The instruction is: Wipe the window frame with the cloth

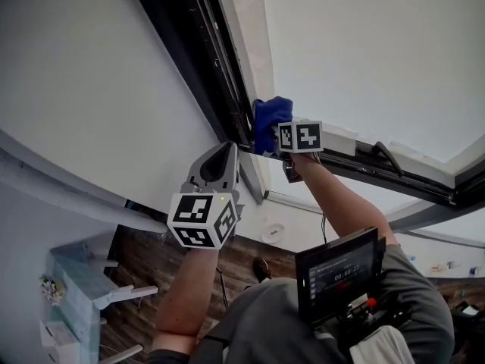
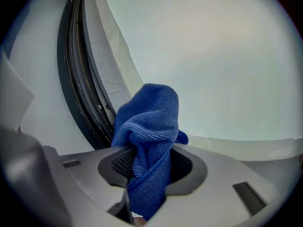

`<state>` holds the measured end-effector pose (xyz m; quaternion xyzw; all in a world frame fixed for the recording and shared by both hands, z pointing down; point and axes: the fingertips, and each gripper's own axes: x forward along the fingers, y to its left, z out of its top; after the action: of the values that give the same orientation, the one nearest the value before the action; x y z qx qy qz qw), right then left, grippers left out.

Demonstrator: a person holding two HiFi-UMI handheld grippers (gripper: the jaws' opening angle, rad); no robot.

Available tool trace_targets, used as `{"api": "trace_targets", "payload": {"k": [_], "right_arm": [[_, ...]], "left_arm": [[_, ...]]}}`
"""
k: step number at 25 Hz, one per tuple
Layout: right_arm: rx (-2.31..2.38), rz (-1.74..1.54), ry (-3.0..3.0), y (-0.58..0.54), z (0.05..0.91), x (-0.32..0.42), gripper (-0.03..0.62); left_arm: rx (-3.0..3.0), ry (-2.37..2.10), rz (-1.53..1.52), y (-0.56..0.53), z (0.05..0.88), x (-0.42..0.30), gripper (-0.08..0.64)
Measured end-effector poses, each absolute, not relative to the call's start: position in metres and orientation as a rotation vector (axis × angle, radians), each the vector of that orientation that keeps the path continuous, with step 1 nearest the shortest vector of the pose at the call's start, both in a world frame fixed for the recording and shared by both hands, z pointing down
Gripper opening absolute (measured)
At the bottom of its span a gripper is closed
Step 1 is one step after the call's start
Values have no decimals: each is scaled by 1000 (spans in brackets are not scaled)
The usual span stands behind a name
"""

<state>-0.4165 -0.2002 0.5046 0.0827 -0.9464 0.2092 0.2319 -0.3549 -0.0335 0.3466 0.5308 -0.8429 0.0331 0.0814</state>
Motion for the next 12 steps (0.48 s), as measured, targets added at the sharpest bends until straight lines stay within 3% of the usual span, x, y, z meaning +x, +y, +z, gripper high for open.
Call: {"api": "trace_targets", "payload": {"k": [12], "right_arm": [[349,629,-2554,-235,510,-365,161]], "left_arm": [[1670,-2449,82,-62,356,-337,8]]}}
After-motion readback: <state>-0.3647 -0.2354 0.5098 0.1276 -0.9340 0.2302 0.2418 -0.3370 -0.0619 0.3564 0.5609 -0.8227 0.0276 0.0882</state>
